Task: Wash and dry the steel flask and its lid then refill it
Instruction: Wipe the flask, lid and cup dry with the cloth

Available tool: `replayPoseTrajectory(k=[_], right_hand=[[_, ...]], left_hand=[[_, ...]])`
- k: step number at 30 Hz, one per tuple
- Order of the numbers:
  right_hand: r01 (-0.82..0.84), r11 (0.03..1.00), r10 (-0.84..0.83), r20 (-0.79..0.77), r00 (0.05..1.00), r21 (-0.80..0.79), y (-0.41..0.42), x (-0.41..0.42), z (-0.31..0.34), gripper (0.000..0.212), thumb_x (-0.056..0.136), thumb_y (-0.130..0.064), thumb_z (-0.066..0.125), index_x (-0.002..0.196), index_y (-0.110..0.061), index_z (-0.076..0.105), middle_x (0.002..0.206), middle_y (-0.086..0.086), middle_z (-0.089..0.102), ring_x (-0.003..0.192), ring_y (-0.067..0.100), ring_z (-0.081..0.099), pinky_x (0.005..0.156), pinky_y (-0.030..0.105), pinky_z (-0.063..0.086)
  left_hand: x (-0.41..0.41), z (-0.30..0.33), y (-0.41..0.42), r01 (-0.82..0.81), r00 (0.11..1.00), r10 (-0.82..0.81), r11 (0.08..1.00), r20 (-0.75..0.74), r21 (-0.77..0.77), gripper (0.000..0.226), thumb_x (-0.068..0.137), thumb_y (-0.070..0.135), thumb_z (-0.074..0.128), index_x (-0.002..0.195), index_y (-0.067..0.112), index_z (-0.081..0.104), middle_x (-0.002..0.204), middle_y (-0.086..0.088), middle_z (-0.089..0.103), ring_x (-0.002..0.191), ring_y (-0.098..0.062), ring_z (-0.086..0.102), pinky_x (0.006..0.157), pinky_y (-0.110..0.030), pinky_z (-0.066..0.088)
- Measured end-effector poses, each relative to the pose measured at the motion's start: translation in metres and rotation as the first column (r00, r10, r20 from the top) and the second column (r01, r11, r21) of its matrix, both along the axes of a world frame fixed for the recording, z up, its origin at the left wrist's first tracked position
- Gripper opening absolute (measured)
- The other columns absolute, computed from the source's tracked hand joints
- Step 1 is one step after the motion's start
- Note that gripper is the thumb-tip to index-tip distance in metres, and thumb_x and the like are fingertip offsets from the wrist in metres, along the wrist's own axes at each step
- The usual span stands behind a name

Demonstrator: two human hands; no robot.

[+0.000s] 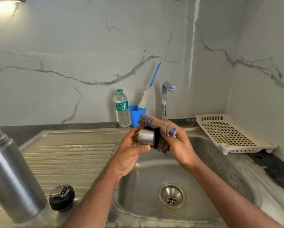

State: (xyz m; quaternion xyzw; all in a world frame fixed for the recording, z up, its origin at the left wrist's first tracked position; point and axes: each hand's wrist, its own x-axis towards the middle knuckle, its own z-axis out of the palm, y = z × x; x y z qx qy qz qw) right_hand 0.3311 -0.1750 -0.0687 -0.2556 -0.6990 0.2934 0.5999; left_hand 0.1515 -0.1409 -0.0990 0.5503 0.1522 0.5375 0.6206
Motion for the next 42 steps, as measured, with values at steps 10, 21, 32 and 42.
replayPoseTrajectory(k=[10, 21, 32, 42], right_hand=[[0.159, 0.956, -0.238, 0.329, 0.914, 0.247, -0.002, -0.006, -0.021, 0.044, 0.106, -0.017, 0.045, 0.147, -0.003, 0.049, 0.156, 0.006, 0.045, 0.151, 0.021, 0.033, 0.123, 0.047, 0.029], [0.036, 0.901, -0.344, 0.661, 0.667, 0.433, 0.007, 0.019, -0.015, 0.045, 0.087, 0.005, 0.067, 0.126, -0.016, 0.071, 0.133, -0.003, 0.067, 0.136, 0.018, 0.051, 0.108, 0.043, 0.046], [0.228, 0.895, -0.424, 0.573, 0.701, 0.384, 0.002, 0.009, -0.018, 0.04, 0.078, 0.002, 0.08, 0.112, -0.019, 0.075, 0.109, -0.003, 0.074, 0.1, 0.013, 0.064, 0.083, 0.026, 0.053], [-0.271, 0.793, 0.053, -0.381, 0.923, -0.546, 0.001, 0.019, -0.018, 0.027, 0.095, -0.001, 0.061, 0.121, 0.009, 0.064, 0.115, 0.033, 0.067, 0.103, 0.04, 0.067, 0.089, 0.045, 0.058]], left_hand=[[0.01, 0.002, 0.003, -0.166, 0.966, 0.194, 0.972, 0.168, -0.167, 0.075, 0.065, -0.005, 0.083, 0.132, 0.009, 0.054, 0.123, -0.021, 0.062, 0.101, -0.023, 0.068, 0.08, -0.032, 0.06], [-0.018, 0.016, -0.004, -0.226, 0.866, 0.076, 0.941, -0.493, -0.252, 0.061, 0.094, 0.065, 0.05, 0.103, 0.007, 0.068, 0.067, -0.008, 0.054, 0.045, -0.01, 0.039, 0.035, -0.019, 0.03], [-0.022, 0.01, -0.003, -0.044, 0.965, 0.018, 0.995, -0.261, -0.094, 0.046, 0.083, 0.01, 0.074, 0.128, 0.007, 0.063, 0.113, -0.021, 0.07, 0.098, -0.027, 0.069, 0.081, -0.036, 0.059], [0.005, 0.001, 0.008, -0.211, 0.705, 0.603, 0.68, -0.372, 0.702, 0.073, 0.072, -0.006, 0.086, 0.133, 0.024, 0.061, 0.134, 0.012, 0.062, 0.125, -0.014, 0.061, 0.104, -0.033, 0.052]])
